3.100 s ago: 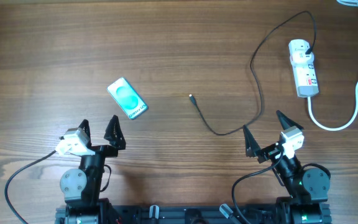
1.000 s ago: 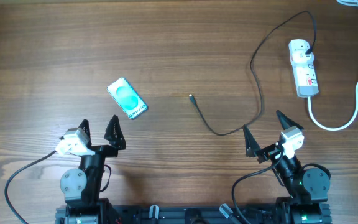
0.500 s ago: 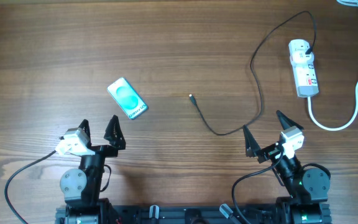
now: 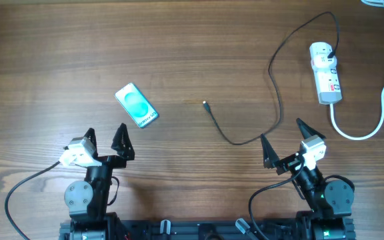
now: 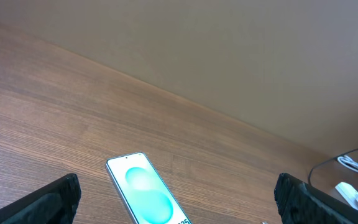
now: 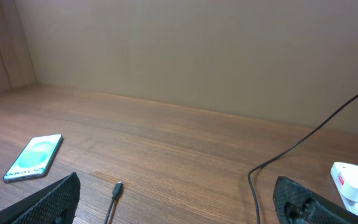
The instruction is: Plug charger to phone and switch on socket
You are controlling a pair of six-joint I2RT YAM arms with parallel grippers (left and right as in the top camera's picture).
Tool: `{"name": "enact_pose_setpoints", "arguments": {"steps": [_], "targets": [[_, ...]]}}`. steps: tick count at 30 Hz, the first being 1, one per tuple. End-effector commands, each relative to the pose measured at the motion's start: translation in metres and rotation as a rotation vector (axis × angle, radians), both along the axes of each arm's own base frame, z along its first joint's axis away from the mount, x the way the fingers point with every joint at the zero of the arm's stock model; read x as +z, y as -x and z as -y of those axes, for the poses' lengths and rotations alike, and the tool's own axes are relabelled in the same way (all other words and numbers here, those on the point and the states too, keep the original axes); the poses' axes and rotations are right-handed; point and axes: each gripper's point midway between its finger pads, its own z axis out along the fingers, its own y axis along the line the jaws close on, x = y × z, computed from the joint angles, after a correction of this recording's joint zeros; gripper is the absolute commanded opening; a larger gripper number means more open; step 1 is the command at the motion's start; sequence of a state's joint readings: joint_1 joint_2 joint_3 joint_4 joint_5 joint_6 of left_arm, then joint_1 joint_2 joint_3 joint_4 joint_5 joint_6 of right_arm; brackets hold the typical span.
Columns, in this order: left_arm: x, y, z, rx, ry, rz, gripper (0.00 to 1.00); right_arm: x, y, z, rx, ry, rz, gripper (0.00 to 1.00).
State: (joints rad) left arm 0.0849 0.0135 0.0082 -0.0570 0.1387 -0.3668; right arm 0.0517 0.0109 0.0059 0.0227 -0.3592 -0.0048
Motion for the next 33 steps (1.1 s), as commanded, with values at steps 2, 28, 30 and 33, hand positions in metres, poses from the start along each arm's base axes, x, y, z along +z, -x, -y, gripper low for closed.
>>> {"name": "enact_pose_setpoints", "arguments": {"steps": [2, 28, 30, 33], "targets": [[-0.002, 0.000, -0.001, 0.008, -0.023, -0.003, 1.00, 0.001, 0.001, -0.002, 0.012, -0.007, 0.000, 1.00], [-0.007, -0.001, -0.002, 0.012, -0.021, -0.026, 1.00, 0.001, 0.001, -0.002, 0.012, -0.007, 0.000, 1.00], [-0.015, -0.002, -0.001, 0.006, -0.017, -0.063, 1.00, 0.000, 0.001, -0.002, 0.012, -0.007, -0.001, 1.00], [-0.022, -0.002, 0.014, -0.082, 0.004, -0.110, 1.00, 0.001, 0.001, -0.002, 0.012, -0.007, -0.001, 1.00]]}}
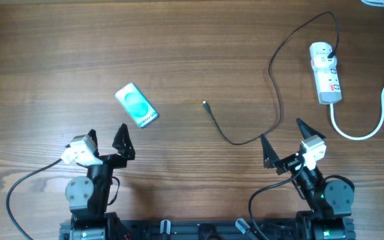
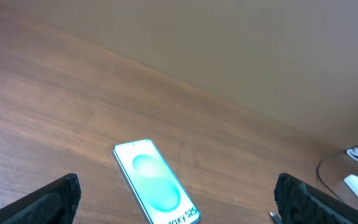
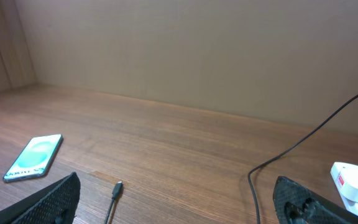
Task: Plug charger to phone and switch on socket
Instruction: 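Move the left gripper over the blue phone and grasp its bottom edge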
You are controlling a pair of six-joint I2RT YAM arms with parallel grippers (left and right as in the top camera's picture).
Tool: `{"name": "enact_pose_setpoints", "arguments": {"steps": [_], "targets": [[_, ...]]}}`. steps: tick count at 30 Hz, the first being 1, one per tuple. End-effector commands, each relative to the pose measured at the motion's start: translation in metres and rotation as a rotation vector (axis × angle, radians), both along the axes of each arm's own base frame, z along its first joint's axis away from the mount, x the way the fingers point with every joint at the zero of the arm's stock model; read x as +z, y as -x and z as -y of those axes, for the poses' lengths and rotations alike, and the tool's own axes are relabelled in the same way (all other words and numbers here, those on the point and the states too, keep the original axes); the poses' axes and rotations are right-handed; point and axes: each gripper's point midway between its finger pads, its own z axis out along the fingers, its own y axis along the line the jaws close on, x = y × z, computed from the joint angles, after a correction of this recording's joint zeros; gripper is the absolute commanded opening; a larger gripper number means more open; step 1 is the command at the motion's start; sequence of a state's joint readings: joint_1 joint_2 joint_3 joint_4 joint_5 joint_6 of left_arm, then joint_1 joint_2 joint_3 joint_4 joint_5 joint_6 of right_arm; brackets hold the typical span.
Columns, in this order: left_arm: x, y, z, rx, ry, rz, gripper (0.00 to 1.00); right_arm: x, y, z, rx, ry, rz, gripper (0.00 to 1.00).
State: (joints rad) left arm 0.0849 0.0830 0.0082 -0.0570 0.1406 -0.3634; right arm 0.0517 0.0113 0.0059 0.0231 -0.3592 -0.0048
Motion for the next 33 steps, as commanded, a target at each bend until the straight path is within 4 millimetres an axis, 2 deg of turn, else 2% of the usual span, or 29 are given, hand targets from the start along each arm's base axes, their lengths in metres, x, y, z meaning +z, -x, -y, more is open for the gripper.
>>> {"name": "enact_pose_setpoints", "arguments": {"steps": [1, 5, 7, 8, 9, 10, 13, 16, 19, 21, 23, 26, 29, 33], "targets": [[-0.004, 0.001, 0.018, -0.103, 0.015, -0.058, 1.00, 0.000, 0.001, -0.002, 0.012, -0.007, -0.001, 1.00], [0.024, 0.002, 0.019, -0.105, 0.047, -0.139, 1.00, 0.001, 0.001, -0.002, 0.012, -0.007, 0.000, 1.00], [0.053, 0.003, 0.025, -0.140, 0.060, -0.181, 1.00, 0.000, 0.001, -0.002, 0.012, -0.007, -0.001, 1.00], [0.078, 0.003, 0.030, -0.167, 0.068, -0.191, 1.00, 0.000, 0.001, -0.002, 0.012, -0.007, -0.001, 1.00], [0.093, 0.002, 0.032, -0.181, 0.073, -0.204, 1.00, 0.001, 0.001, -0.002, 0.012, -0.007, 0.000, 0.99], [0.124, 0.000, 0.033, -0.188, 0.078, -0.224, 1.00, 0.001, 0.001, -0.002, 0.012, -0.007, 0.000, 1.00], [0.181, -0.008, 0.033, -0.200, 0.037, -0.279, 1.00, 0.000, 0.001, -0.002, 0.012, -0.007, -0.001, 1.00], [0.210, -0.017, 0.032, -0.217, -0.002, -0.341, 1.00, 0.001, 0.001, -0.002, 0.012, -0.007, 0.000, 1.00], [0.235, -0.038, 0.030, -0.237, -0.034, -0.430, 1.00, 0.000, 0.001, -0.002, 0.012, -0.007, -0.001, 1.00], [0.230, -0.049, 0.029, -0.250, -0.042, -0.506, 1.00, 0.001, 0.001, -0.002, 0.012, -0.007, 0.000, 1.00], [0.203, -0.064, 0.026, -0.249, -0.018, -0.645, 1.00, 0.001, 0.001, -0.002, 0.012, -0.007, 0.000, 1.00], [0.148, -0.086, 0.024, -0.257, 0.025, -0.854, 1.00, 0.001, 0.001, -0.002, 0.012, -0.007, 0.000, 1.00], [0.109, -0.105, 0.023, -0.261, 0.049, -0.973, 1.00, 0.000, 0.001, -0.002, 0.012, -0.007, -0.001, 1.00], [0.074, -0.115, 0.024, -0.268, 0.074, -1.084, 1.00, 0.000, 0.001, -0.002, 0.012, -0.007, -0.001, 1.00]]}}
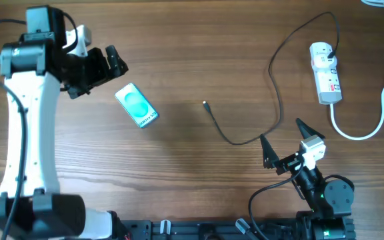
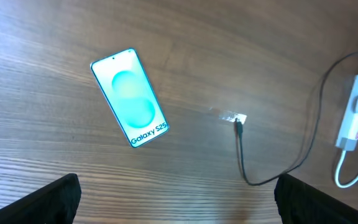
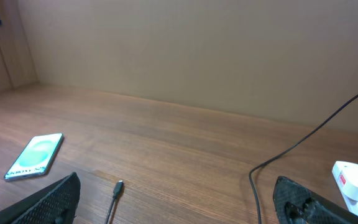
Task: Plug charger to phone and switch on socket
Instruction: 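Move the left gripper over the blue phone and grasp its bottom edge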
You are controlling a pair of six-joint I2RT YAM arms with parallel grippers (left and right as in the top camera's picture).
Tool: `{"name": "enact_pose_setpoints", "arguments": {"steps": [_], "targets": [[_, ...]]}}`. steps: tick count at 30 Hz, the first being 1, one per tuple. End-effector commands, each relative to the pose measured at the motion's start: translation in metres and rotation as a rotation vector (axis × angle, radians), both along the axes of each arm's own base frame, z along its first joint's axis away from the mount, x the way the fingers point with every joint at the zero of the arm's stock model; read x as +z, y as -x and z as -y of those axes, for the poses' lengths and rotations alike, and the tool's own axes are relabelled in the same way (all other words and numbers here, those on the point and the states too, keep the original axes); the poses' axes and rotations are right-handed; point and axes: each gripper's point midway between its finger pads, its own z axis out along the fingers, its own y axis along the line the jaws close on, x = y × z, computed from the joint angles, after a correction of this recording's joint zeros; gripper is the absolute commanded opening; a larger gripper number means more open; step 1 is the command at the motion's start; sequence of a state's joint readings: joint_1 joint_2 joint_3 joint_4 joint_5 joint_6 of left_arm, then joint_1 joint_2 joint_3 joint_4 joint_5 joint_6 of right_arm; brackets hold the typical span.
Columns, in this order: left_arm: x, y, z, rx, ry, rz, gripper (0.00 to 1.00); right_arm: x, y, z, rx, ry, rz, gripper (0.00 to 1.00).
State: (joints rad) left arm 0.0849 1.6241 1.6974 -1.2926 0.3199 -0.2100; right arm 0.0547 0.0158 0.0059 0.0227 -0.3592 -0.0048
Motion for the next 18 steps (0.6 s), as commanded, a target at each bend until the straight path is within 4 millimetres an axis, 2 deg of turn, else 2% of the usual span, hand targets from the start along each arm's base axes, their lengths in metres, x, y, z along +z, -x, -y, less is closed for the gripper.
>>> {"name": "enact_pose_setpoints", "arguments": {"steps": [1, 3, 4, 5, 8, 12, 18], "targets": [[-0.020, -0.007, 0.004, -0.029, 0.004, -0.057, 1.00, 0.002, 0.001, -0.002, 0.009, -0.007, 0.005, 1.00], [-0.029, -0.010, 0.003, -0.029, 0.006, -0.082, 1.00, 0.002, 0.001, -0.002, 0.009, -0.007, 0.004, 1.00], [-0.034, -0.011, 0.003, -0.028, 0.007, -0.096, 0.98, 0.002, 0.001, -0.002, 0.009, -0.007, 0.005, 1.00], [-0.040, -0.011, 0.003, -0.026, 0.009, -0.117, 0.91, 0.001, 0.001, -0.002, 0.009, -0.008, 0.004, 1.00], [-0.052, -0.010, -0.003, 0.065, 0.000, -0.179, 0.88, 0.002, 0.001, -0.002, 0.009, -0.008, 0.004, 1.00], [-0.078, 0.003, -0.024, 0.244, -0.086, -0.283, 0.88, 0.002, 0.001, -0.002, 0.009, -0.007, 0.004, 1.00], [-0.113, 0.013, -0.024, 0.267, -0.089, -0.333, 0.93, 0.001, 0.001, -0.002, 0.009, -0.007, 0.004, 1.00]]}}
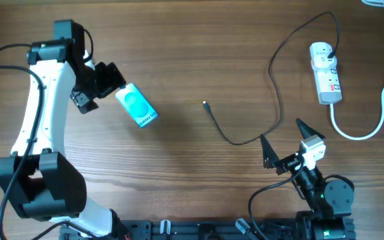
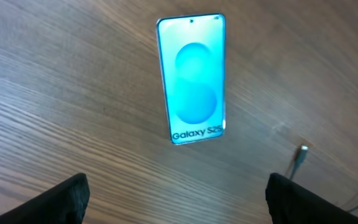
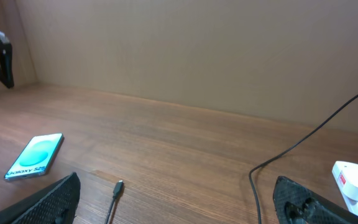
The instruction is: Plug charger to phone and switch on socket
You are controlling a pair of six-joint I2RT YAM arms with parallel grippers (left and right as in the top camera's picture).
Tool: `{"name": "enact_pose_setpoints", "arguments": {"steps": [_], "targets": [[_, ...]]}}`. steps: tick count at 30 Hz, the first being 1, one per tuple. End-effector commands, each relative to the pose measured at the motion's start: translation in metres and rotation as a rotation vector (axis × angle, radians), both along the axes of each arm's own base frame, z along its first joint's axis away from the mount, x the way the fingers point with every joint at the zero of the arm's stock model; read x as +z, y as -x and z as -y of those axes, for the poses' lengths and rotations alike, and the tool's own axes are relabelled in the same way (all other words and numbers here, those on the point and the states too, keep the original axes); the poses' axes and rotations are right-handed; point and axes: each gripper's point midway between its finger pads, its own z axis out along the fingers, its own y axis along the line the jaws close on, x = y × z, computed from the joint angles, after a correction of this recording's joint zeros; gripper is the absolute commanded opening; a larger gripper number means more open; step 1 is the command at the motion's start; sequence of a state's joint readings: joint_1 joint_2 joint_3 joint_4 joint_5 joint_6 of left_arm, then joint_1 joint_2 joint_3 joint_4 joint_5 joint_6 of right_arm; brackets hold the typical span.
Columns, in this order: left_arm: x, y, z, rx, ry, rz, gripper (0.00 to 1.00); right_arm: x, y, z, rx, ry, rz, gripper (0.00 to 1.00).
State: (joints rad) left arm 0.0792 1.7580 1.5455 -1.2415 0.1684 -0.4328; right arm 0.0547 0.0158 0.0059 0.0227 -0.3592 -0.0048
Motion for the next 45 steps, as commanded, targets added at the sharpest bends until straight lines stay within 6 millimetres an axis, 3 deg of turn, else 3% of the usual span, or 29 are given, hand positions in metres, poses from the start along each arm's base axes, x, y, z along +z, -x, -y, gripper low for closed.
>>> {"name": "enact_pose_setpoints", "arguments": {"steps": [1, 8, 13, 34, 40, 45], "targets": [[-0.025, 0.006, -0.002, 0.043, -0.016, -0.044, 0.96, 0.002, 0.001, -0.002, 0.009, -0.007, 0.005, 1.00], [-0.054, 0.003, 0.004, 0.092, -0.057, -0.044, 1.00, 0.002, 0.001, -0.002, 0.009, -0.007, 0.005, 1.00], [-0.070, -0.010, 0.033, 0.028, -0.114, -0.025, 1.00, 0.002, 0.001, -0.002, 0.009, -0.007, 0.004, 1.00], [-0.136, -0.028, 0.033, 0.079, -0.149, -0.082, 1.00, 0.002, 0.001, -0.002, 0.009, -0.007, 0.005, 1.00], [-0.152, -0.019, 0.032, 0.076, -0.155, -0.124, 1.00, 0.002, 0.001, -0.002, 0.009, -0.007, 0.004, 1.00], [-0.153, -0.003, 0.031, 0.071, -0.161, -0.182, 0.83, 0.002, 0.001, -0.002, 0.009, -0.007, 0.005, 1.00]]}}
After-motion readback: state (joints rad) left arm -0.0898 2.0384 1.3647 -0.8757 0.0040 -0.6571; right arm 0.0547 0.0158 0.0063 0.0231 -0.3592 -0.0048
